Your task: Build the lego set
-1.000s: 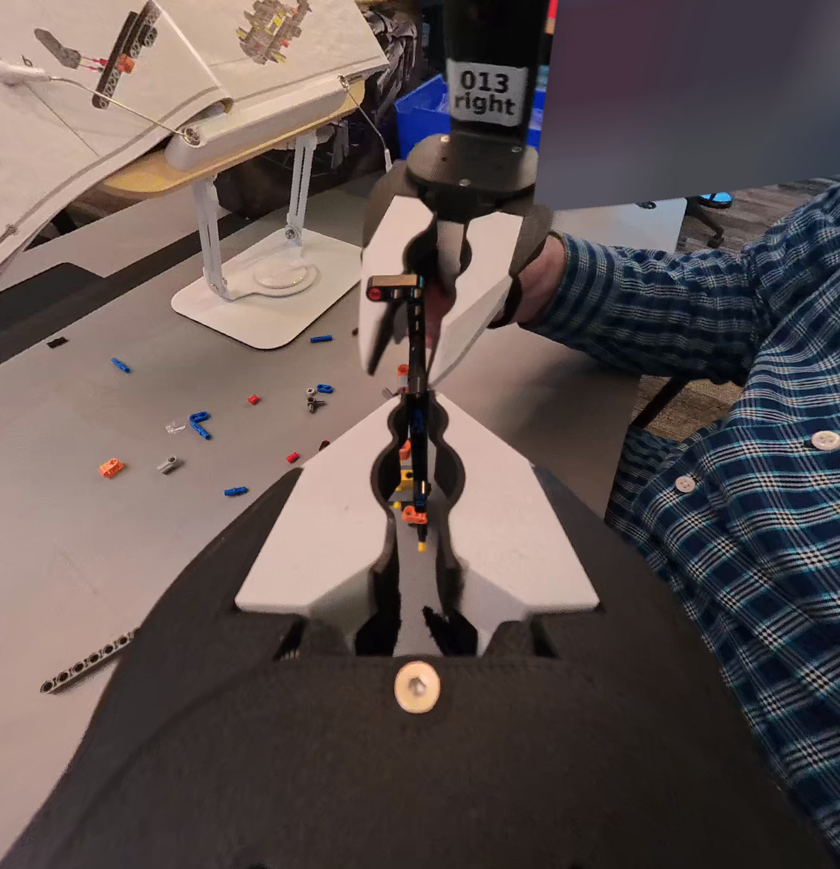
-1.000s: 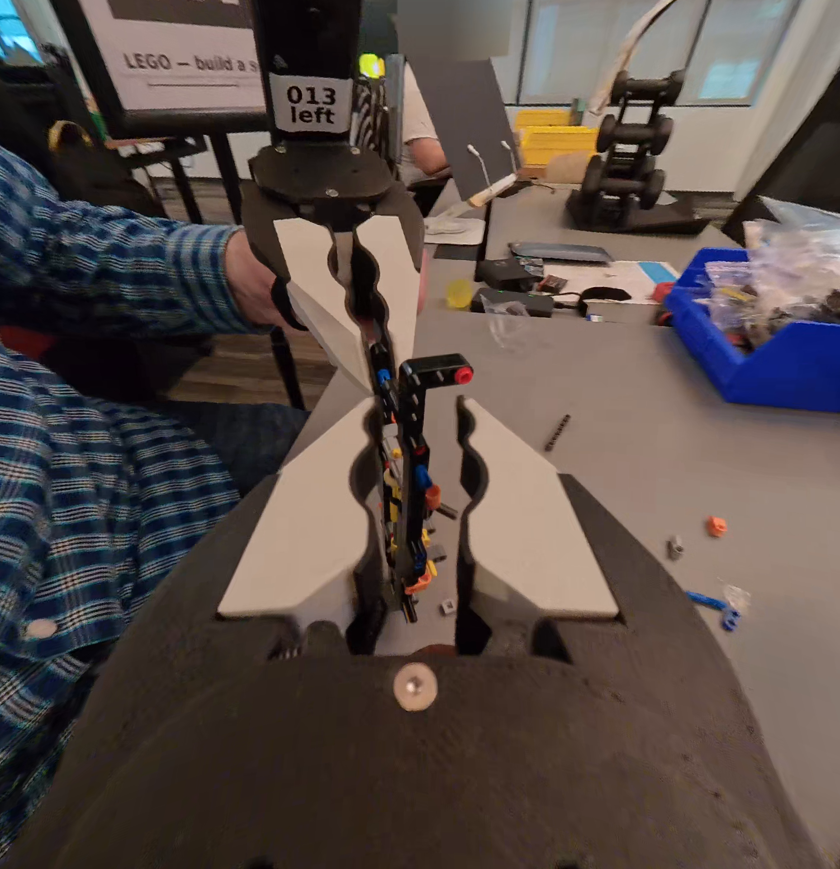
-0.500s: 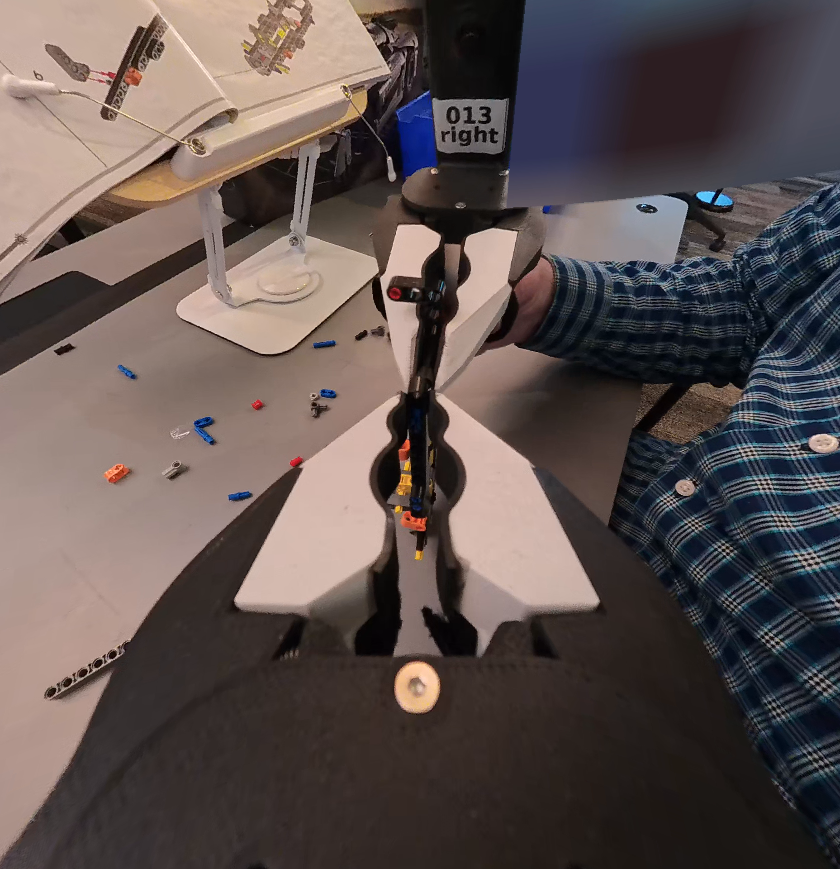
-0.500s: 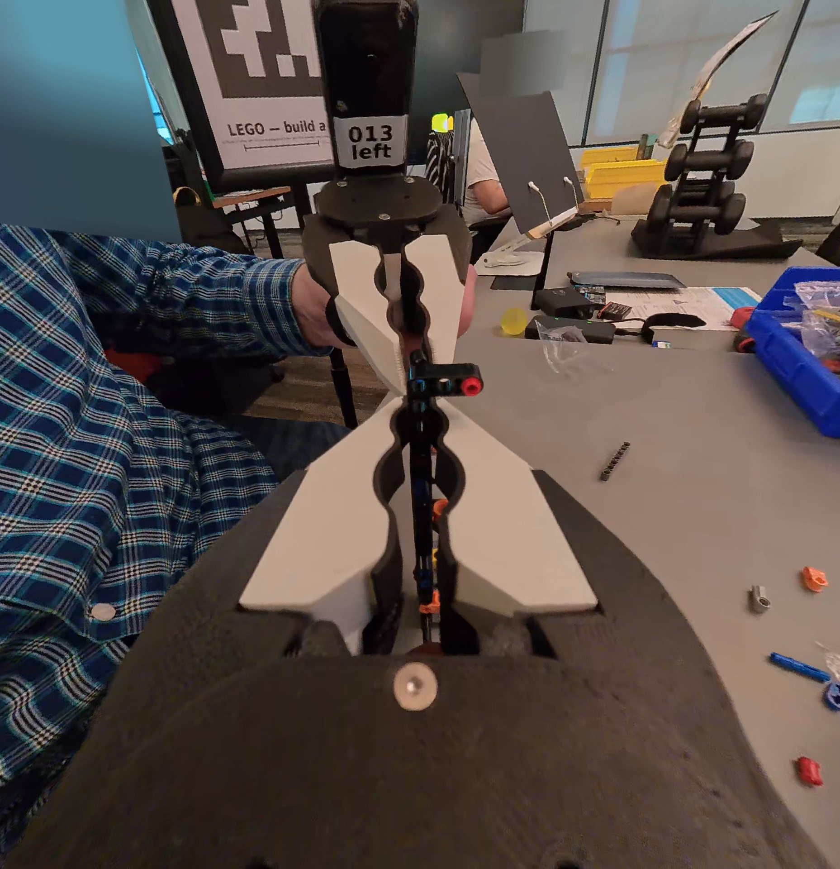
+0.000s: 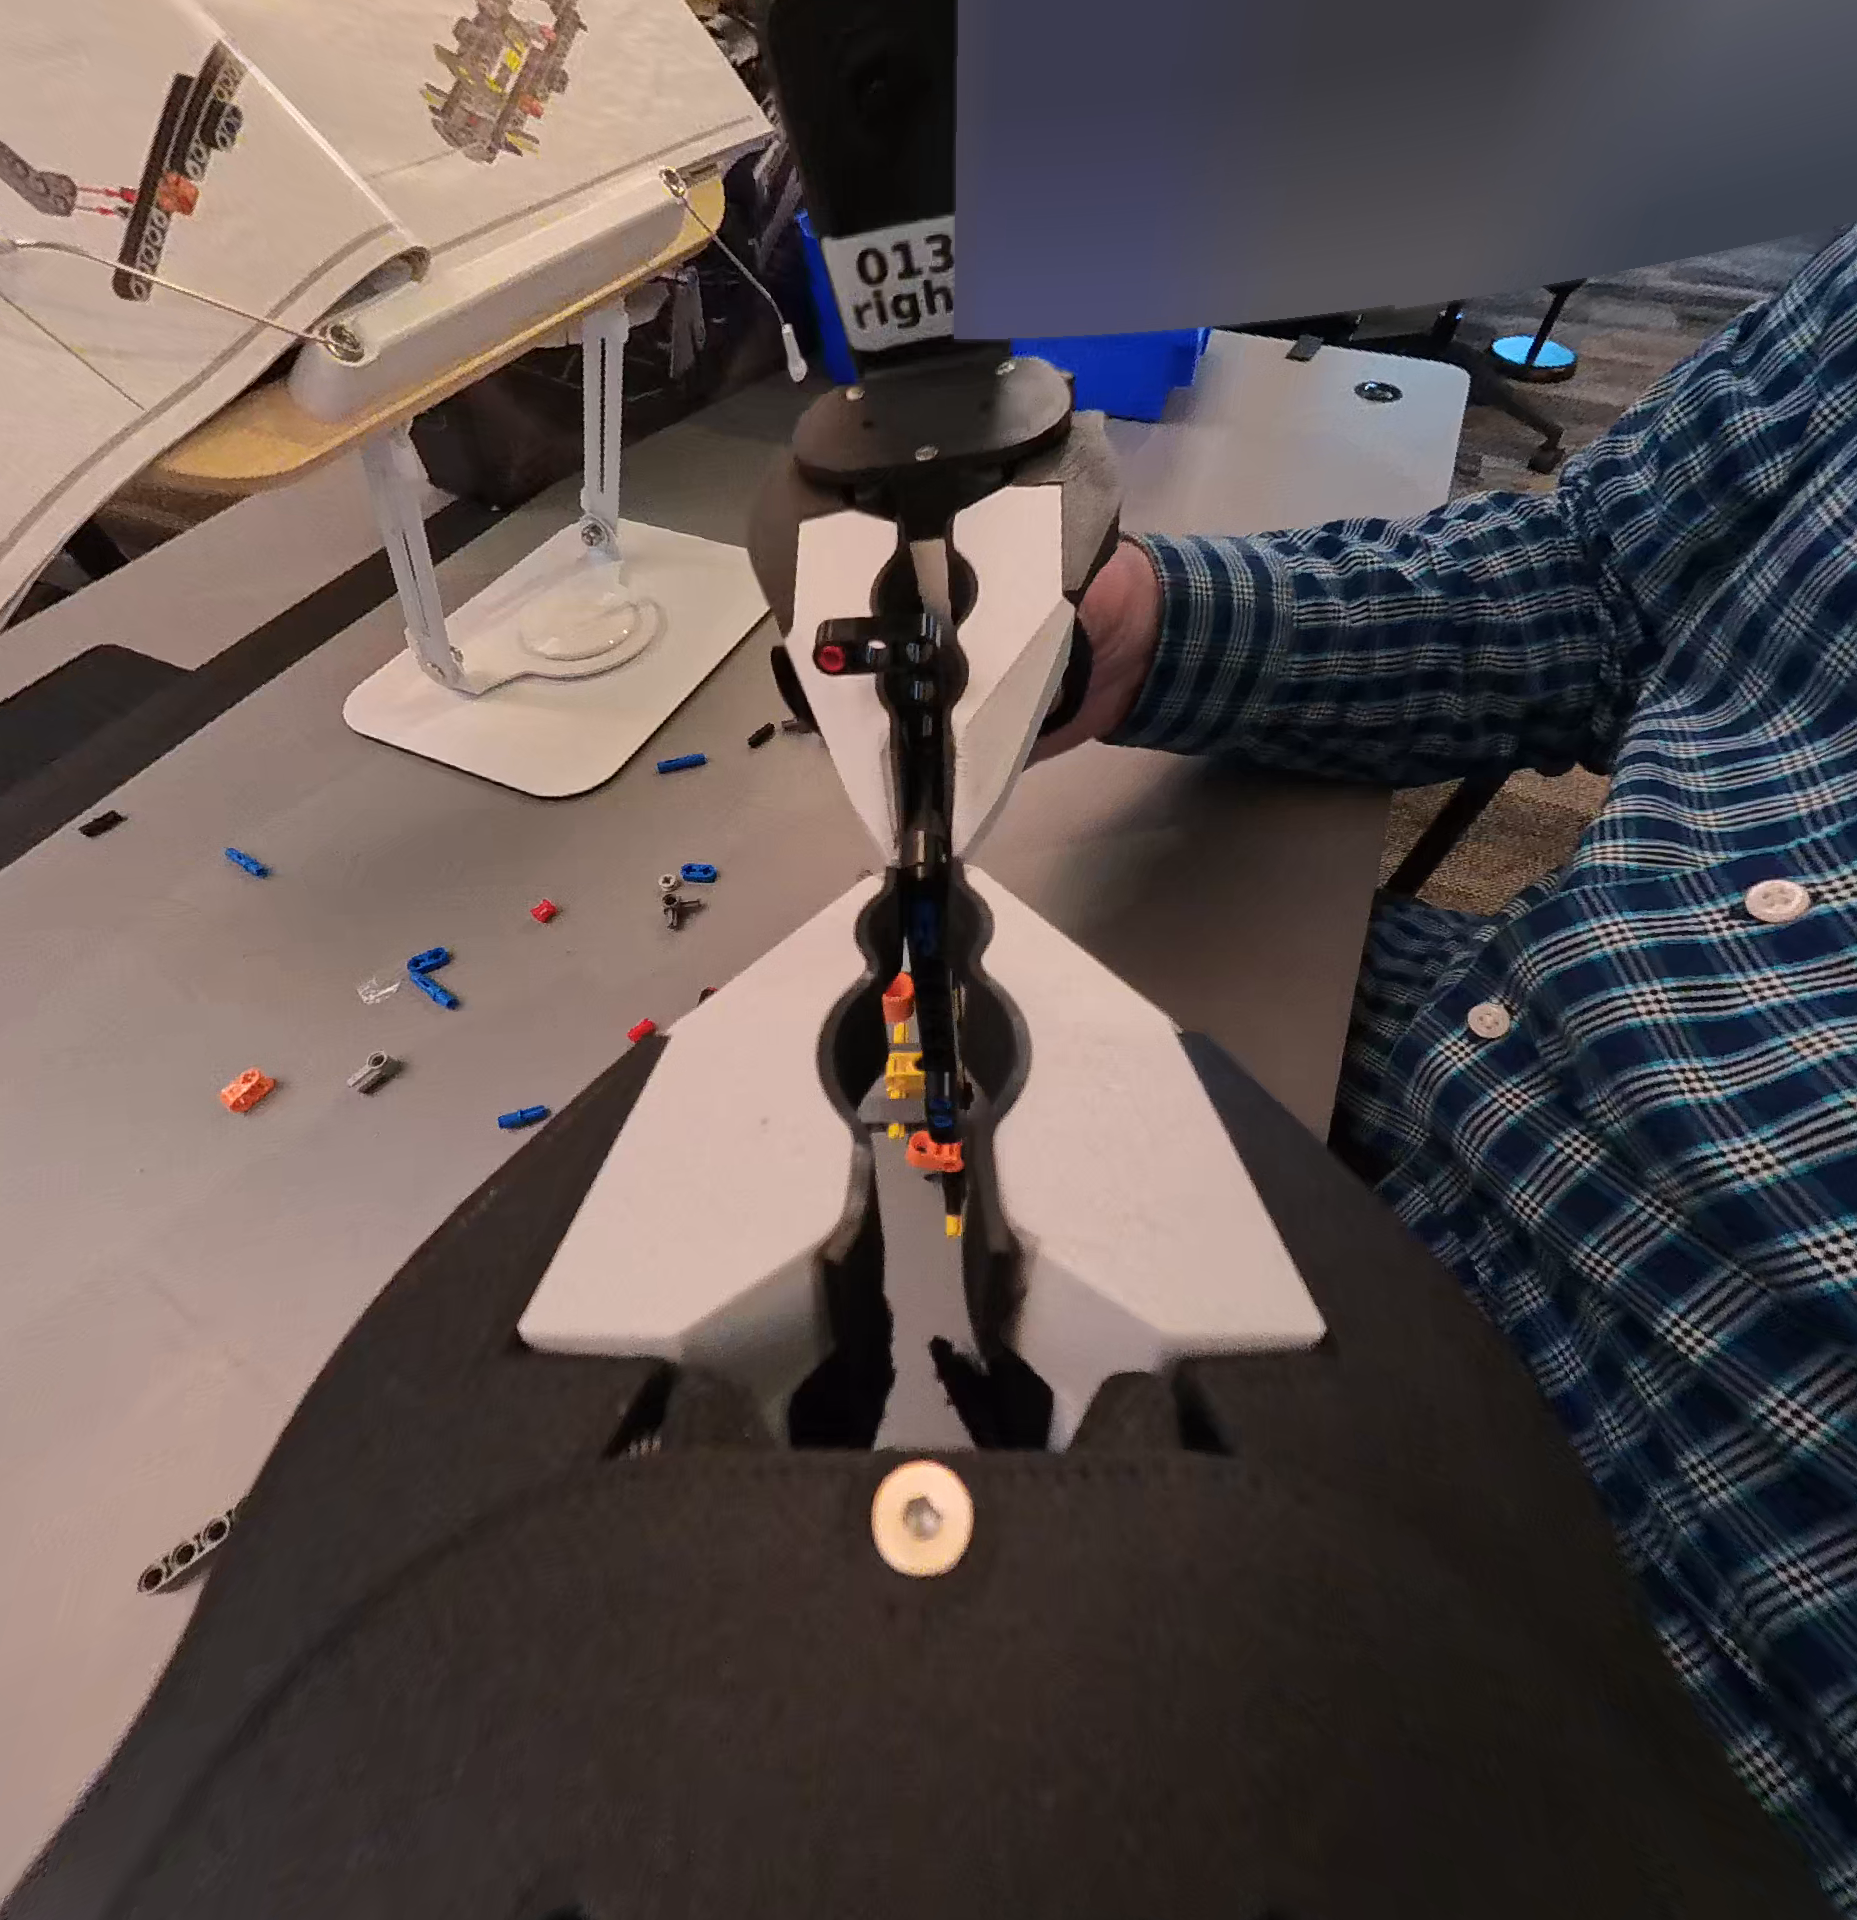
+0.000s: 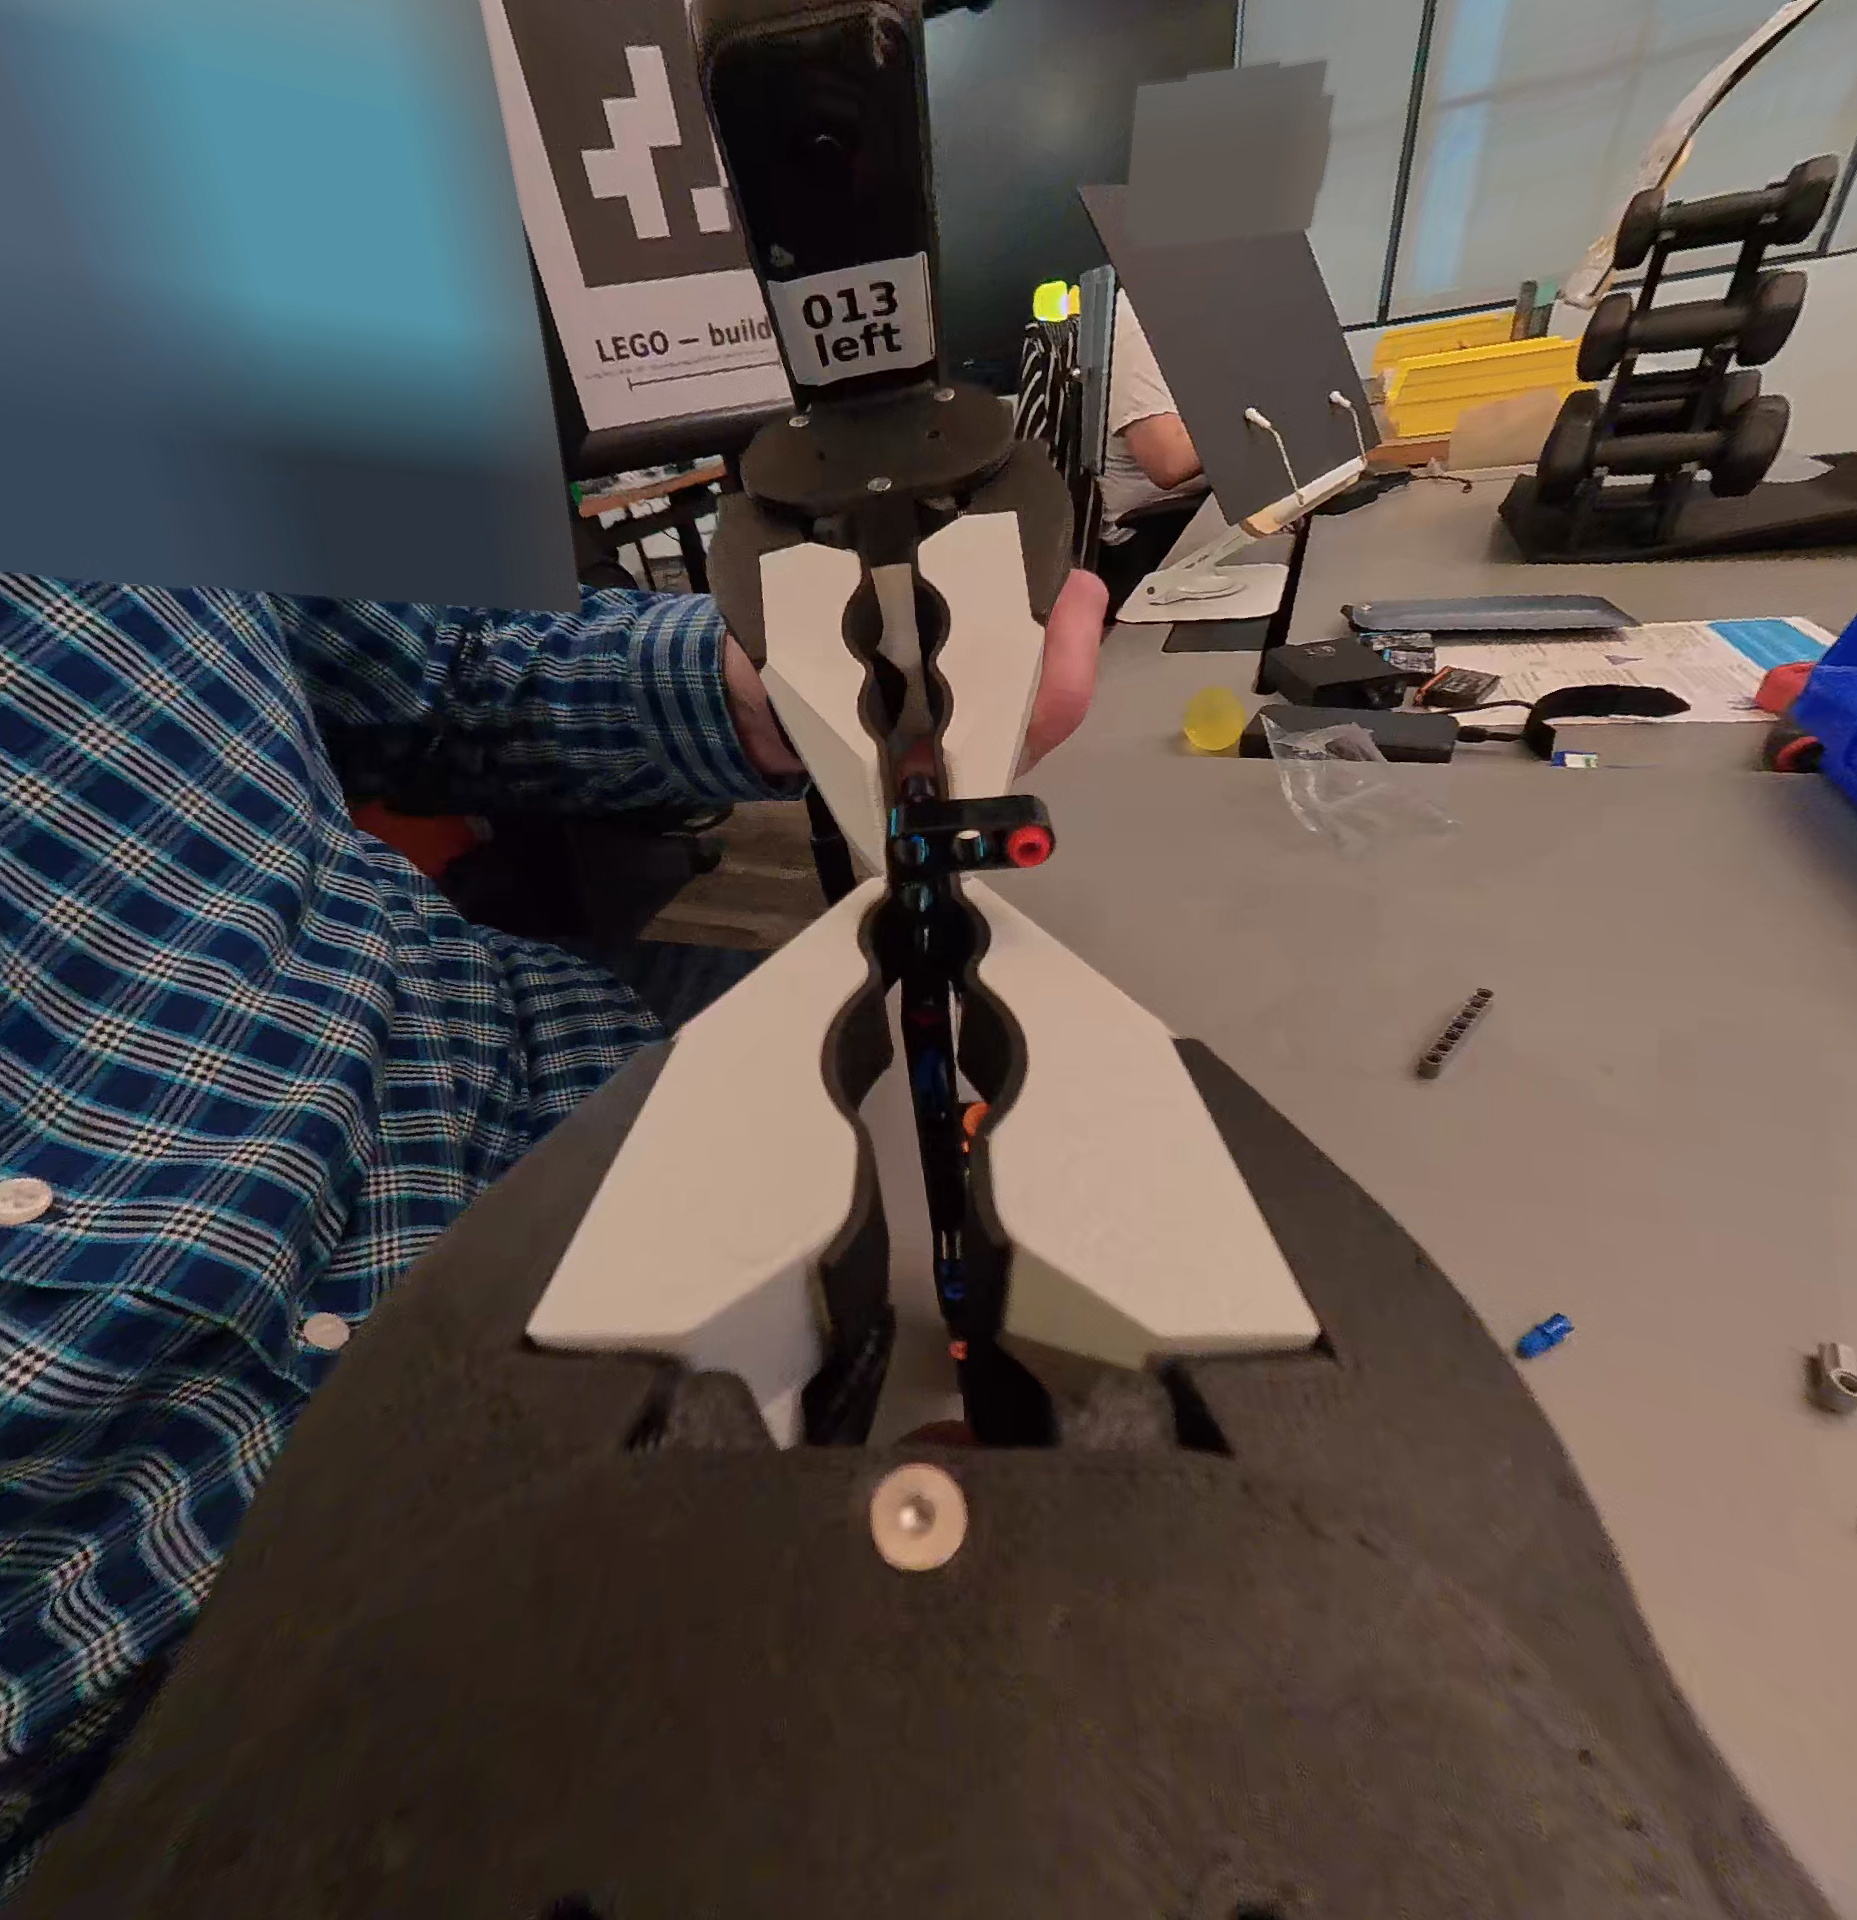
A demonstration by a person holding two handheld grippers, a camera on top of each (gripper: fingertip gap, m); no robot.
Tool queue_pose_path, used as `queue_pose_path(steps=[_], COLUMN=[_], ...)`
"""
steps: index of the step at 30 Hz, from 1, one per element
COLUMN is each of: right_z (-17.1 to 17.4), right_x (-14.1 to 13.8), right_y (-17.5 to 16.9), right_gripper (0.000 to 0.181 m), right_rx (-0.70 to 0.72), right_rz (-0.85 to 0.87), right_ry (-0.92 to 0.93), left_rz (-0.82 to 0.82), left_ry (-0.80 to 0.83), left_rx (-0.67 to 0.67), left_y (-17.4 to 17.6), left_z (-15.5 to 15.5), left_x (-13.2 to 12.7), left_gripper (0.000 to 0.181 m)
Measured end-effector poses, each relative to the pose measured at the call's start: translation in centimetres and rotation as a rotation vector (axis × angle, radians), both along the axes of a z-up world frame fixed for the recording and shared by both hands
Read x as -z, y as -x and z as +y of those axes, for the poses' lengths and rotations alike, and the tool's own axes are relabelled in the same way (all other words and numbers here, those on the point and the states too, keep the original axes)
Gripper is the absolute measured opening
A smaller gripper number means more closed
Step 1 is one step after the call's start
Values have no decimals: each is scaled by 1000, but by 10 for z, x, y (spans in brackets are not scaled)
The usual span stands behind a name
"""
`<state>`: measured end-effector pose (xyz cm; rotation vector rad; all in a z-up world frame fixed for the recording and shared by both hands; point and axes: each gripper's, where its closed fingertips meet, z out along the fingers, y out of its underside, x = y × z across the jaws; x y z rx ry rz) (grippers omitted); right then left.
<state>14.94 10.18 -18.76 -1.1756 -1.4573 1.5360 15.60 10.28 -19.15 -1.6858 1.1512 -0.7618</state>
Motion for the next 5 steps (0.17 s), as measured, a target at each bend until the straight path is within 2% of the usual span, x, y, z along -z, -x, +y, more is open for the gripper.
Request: queue_pose_path(steps=[1, 5], right_z=[0, -1], right_x=[0, -1], right_y=[-1, -3], right_gripper=[4, 4], right_rx=[-8, -49], right_rz=[7, 39], right_ry=[10, 57], left_rz=[-1, 34], left_ry=[2, -15], left_rx=[0, 0], left_y=[-1, -2], left_z=[0, -1], left_x=[0, 0], left_gripper=[6, 6])
